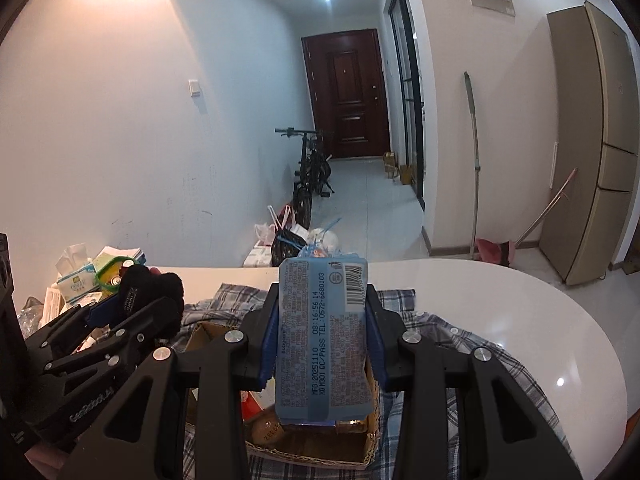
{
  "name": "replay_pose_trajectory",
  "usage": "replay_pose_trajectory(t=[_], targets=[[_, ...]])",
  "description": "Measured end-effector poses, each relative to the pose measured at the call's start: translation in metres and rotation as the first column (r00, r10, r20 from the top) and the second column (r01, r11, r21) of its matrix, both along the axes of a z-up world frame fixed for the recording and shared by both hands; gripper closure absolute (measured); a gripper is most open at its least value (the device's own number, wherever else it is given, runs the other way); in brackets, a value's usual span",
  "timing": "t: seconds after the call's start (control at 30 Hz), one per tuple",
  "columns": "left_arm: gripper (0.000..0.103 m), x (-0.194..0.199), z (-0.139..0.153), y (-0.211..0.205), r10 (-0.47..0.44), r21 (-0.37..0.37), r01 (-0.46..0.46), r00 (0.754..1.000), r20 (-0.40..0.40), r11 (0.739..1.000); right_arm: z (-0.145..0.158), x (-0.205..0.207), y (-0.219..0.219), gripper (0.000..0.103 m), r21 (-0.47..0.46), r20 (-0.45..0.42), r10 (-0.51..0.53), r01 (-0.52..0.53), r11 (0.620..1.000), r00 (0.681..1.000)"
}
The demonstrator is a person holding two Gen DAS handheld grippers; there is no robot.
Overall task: Organize objects
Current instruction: 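Lower the black cloth item into the box and open the left tool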
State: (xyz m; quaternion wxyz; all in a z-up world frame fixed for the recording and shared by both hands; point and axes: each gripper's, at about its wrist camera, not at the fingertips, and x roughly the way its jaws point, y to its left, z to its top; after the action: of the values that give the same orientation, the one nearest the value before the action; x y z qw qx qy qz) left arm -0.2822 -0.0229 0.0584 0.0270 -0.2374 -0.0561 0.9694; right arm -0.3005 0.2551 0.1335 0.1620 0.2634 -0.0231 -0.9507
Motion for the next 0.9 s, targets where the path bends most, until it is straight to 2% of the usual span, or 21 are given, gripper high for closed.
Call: replay_pose_trajectory(t=[0.13, 0.3, 0.63, 0.77, 0.8, 0.83, 0.9], targets=[[0.047, -0.012, -0.014, -0.005, -0.026, 0.040, 0.024, 0.998, 0.059, 0.999, 0.000, -0.003, 0.001, 0.067, 0.021, -0.008, -0.002, 0.002, 1.000, 1.000], [0.047, -0.023, -0.031, -0.005, -0.004, 0.033, 0.001, 0.994, 0.111, 0.999, -0.002, -0.003, 0.002, 0.067, 0.021, -0.003, -0.004, 0.005, 1.000, 1.000], [0.047, -0.030, -0.045, -0.004, -0.015, 0.030, 0.011, 0.989, 0.149, 0.999, -0.002, -0.007, 0.001, 0.067, 0.022, 0.007, -0.008, 0.008, 1.000, 1.000], [0.033, -0.033, -0.049, -0.004, -0.006, 0.027, 0.002, 0.988, 0.157, 1.000, -0.002, -0.006, -0.001, 0.067, 0.027, 0.003, -0.005, 0.005, 1.000, 1.000], [0.023, -0.033, -0.047, -0.005, -0.002, 0.028, -0.003, 0.989, 0.150, 1.000, -0.002, -0.006, 0.000, 0.067, 0.027, 0.002, -0.005, 0.005, 1.000, 1.000], [0.018, -0.032, -0.046, -0.006, 0.003, 0.030, -0.007, 0.990, 0.142, 1.000, -0.001, -0.006, 0.000, 0.067, 0.026, 0.001, -0.005, 0.005, 1.000, 1.000], [0.018, -0.028, -0.042, -0.009, 0.021, 0.038, -0.026, 0.993, 0.113, 0.999, 0.000, -0.006, 0.000, 0.067, 0.024, -0.002, -0.007, 0.007, 1.000, 1.000]])
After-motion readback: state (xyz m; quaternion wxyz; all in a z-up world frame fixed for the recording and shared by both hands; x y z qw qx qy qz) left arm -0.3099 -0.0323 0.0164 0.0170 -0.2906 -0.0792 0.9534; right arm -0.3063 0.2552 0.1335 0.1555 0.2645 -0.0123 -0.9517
